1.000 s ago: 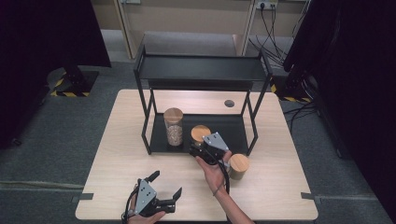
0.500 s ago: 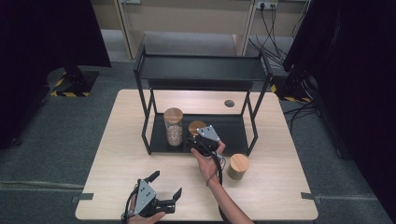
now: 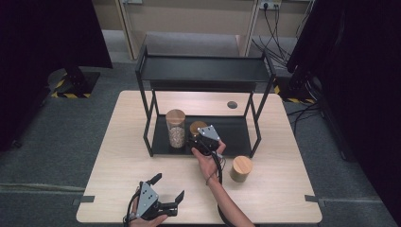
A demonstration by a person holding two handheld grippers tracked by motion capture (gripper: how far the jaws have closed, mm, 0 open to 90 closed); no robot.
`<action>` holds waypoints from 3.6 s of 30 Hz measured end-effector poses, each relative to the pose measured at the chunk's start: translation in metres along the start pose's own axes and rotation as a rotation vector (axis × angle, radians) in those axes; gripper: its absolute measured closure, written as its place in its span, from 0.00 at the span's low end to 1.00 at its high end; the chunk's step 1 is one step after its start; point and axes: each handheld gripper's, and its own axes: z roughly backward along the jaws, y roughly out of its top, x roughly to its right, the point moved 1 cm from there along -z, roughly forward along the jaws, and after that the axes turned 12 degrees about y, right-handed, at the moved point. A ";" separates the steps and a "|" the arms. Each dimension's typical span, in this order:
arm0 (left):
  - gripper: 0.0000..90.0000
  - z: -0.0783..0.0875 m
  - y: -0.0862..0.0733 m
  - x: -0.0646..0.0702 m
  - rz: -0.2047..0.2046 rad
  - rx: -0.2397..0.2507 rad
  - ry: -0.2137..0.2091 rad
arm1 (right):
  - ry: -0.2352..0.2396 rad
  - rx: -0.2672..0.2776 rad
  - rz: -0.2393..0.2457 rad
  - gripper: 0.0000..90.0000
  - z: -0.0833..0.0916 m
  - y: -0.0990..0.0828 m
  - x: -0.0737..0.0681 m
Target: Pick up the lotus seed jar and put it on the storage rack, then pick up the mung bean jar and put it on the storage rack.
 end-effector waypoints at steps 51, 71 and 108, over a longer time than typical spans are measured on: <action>0.02 -0.001 -0.001 -0.001 0.003 -0.001 0.017 | 0.178 0.084 0.041 0.06 0.098 -0.029 0.000; 0.02 -0.001 -0.001 -0.001 0.003 0.000 0.026 | 0.260 0.087 0.050 0.06 0.137 -0.061 0.008; 0.02 -0.001 -0.001 -0.002 0.004 0.003 0.036 | 0.358 0.078 0.042 0.06 0.171 -0.085 0.014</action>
